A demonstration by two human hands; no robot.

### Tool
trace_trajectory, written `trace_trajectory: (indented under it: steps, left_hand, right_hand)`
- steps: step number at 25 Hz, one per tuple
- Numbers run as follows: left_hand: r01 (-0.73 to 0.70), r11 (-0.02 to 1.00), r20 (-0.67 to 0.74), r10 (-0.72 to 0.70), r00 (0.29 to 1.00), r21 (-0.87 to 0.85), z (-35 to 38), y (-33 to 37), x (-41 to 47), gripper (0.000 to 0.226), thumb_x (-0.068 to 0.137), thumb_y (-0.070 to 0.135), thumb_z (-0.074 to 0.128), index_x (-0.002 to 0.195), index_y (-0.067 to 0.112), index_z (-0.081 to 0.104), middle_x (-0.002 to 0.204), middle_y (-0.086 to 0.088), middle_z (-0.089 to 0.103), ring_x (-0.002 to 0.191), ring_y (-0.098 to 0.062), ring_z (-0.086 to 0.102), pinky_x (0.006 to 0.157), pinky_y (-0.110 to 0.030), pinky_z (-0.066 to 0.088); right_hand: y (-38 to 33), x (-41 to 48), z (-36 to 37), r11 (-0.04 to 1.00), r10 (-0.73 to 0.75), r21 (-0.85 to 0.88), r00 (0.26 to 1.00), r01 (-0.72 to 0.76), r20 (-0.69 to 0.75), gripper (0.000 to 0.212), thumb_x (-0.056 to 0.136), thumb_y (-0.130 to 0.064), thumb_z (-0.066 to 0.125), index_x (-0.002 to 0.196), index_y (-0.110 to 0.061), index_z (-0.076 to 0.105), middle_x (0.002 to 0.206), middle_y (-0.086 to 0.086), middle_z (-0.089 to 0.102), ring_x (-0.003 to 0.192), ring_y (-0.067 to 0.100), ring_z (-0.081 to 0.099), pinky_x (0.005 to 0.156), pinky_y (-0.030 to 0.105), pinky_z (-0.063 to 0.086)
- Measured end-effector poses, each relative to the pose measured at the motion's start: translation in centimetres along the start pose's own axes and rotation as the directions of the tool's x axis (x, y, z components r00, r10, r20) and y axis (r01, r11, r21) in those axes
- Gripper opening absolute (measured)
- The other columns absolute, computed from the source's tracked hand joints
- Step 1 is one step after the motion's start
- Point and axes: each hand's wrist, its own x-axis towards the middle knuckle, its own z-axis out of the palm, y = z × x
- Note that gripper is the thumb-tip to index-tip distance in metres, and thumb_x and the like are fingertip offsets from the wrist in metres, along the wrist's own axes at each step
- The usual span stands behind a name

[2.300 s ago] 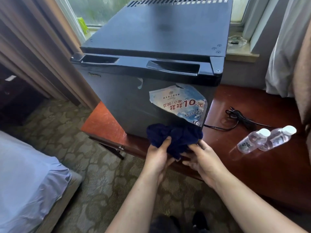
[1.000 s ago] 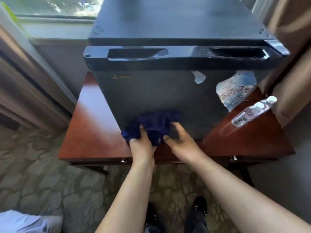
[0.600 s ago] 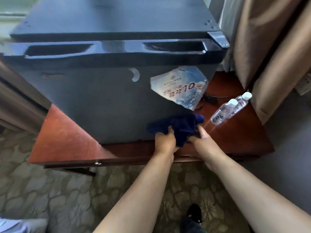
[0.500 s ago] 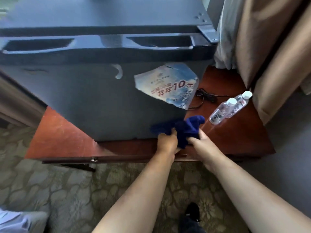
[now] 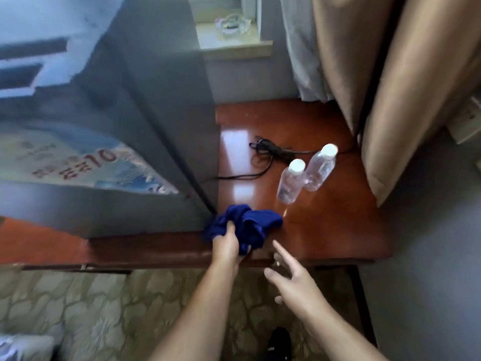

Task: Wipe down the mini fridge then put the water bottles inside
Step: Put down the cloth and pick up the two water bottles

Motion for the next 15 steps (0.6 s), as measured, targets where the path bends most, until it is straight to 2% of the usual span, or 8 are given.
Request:
trace_trajectory:
  steps: [2, 3, 5, 7, 9, 11, 12, 15]
  left_hand:
    - [-0.036, 0.986, 0.047, 0.029, 0.998, 0.161, 1.7, -0.1, -1.2, 0.064, 0.100, 0.053, 0.056, 0.133, -0.001, 0.055, 0.117, -0.024, 0.073, 0.089, -0.036, 0.072, 0.064, -0.034, 0.059]
    - [-0.069, 0.966, 0.085, 0.050, 0.995, 0.247, 2.5, -0.1, -2.0, 0.074, 0.094, 0.064, 0.055, 0.135, 0.002, 0.055, 0.123, -0.023, 0.072, 0.101, -0.038, 0.071, 0.078, -0.041, 0.060]
    - [-0.153, 0.905, 0.130, 0.109, 0.986, 0.397, 3.4, 0.6, -3.5, 0.081, 0.078, 0.078, 0.052, 0.134, 0.019, 0.056, 0.131, -0.009, 0.070, 0.122, -0.035, 0.065, 0.111, -0.053, 0.045]
    - [-0.278, 0.868, 0.174, 0.224, 0.959, 0.412, 4.0, 2.0, -4.9, 0.071, 0.081, 0.067, 0.062, 0.140, 0.030, 0.052, 0.139, -0.001, 0.066, 0.127, -0.023, 0.062, 0.119, -0.048, 0.037]
    - [-0.427, 0.815, 0.216, 0.370, 0.904, 0.391, 4.5, 3.8, -5.6, 0.071, 0.091, 0.043, 0.071, 0.154, 0.025, 0.043, 0.151, -0.002, 0.056, 0.135, -0.017, 0.054, 0.119, -0.040, 0.038]
    - [-0.593, 0.680, 0.269, 0.530, 0.804, 0.431, 5.5, 6.0, -6.5, 0.067, 0.092, 0.036, 0.072, 0.153, 0.026, 0.045, 0.152, 0.002, 0.052, 0.141, -0.016, 0.048, 0.120, -0.038, 0.037]
    - [-0.681, 0.603, 0.337, 0.594, 0.731, 0.415, 6.3, 7.1, -7.0, 0.064, 0.092, 0.037, 0.071, 0.151, 0.028, 0.049, 0.151, 0.006, 0.052, 0.141, -0.013, 0.047, 0.120, -0.036, 0.038]
    - [-0.867, 0.366, 0.593, 0.632, 0.499, 0.339, 9.9, 10.0, -8.4, 0.059, 0.090, 0.043, 0.070, 0.146, 0.033, 0.055, 0.150, 0.013, 0.053, 0.142, -0.005, 0.043, 0.117, -0.026, 0.034]
  right_hand:
    - [-0.9, -0.3, -3.5, 0.999, -0.038, 0.004, 0.998, 0.039, -0.059, 0.058, 0.094, -0.017, 0.070, 0.136, -0.053, 0.053, 0.139, -0.009, 0.058, 0.091, -0.003, 0.068, 0.087, 0.037, 0.061]
    - [-1.6, -0.4, -5.0, 0.998, -0.064, -0.014, 0.994, 0.063, -0.088, 0.053, 0.094, -0.016, 0.070, 0.133, -0.050, 0.058, 0.136, -0.008, 0.060, 0.081, -0.004, 0.068, 0.077, 0.031, 0.060]
    - [-3.4, -0.3, -7.8, 0.984, -0.169, -0.083, 0.972, 0.157, -0.161, 0.043, 0.093, -0.016, 0.071, 0.119, -0.050, 0.065, 0.132, -0.006, 0.066, 0.083, 0.000, 0.070, 0.078, 0.025, 0.057]
    - [-6.0, 0.1, -10.4, 0.935, -0.333, -0.213, 0.906, 0.283, -0.260, 0.038, 0.091, -0.019, 0.074, 0.112, -0.050, 0.067, 0.128, -0.005, 0.066, 0.091, 0.001, 0.070, 0.081, 0.013, 0.052]
    - [-9.3, 0.9, -12.8, 0.853, -0.497, -0.356, 0.802, 0.382, -0.330, 0.039, 0.089, -0.023, 0.076, 0.117, -0.048, 0.067, 0.128, -0.006, 0.061, 0.099, 0.007, 0.068, 0.085, 0.012, 0.048]
    - [-12.3, 2.5, -14.6, 0.771, -0.607, -0.469, 0.720, 0.431, -0.337, 0.045, 0.087, -0.025, 0.077, 0.126, -0.044, 0.066, 0.132, -0.007, 0.054, 0.112, 0.015, 0.063, 0.098, 0.023, 0.049]
    - [-13.7, 3.5, -15.2, 0.739, -0.635, -0.513, 0.706, 0.436, -0.315, 0.048, 0.088, -0.025, 0.077, 0.131, -0.042, 0.065, 0.136, -0.005, 0.051, 0.120, 0.017, 0.059, 0.105, 0.029, 0.048]
    - [-16.5, 6.9, -16.1, 0.685, -0.609, -0.626, 0.764, 0.373, -0.212, 0.057, 0.088, -0.023, 0.077, 0.140, -0.038, 0.060, 0.149, 0.006, 0.043, 0.141, 0.022, 0.046, 0.113, 0.025, 0.033]
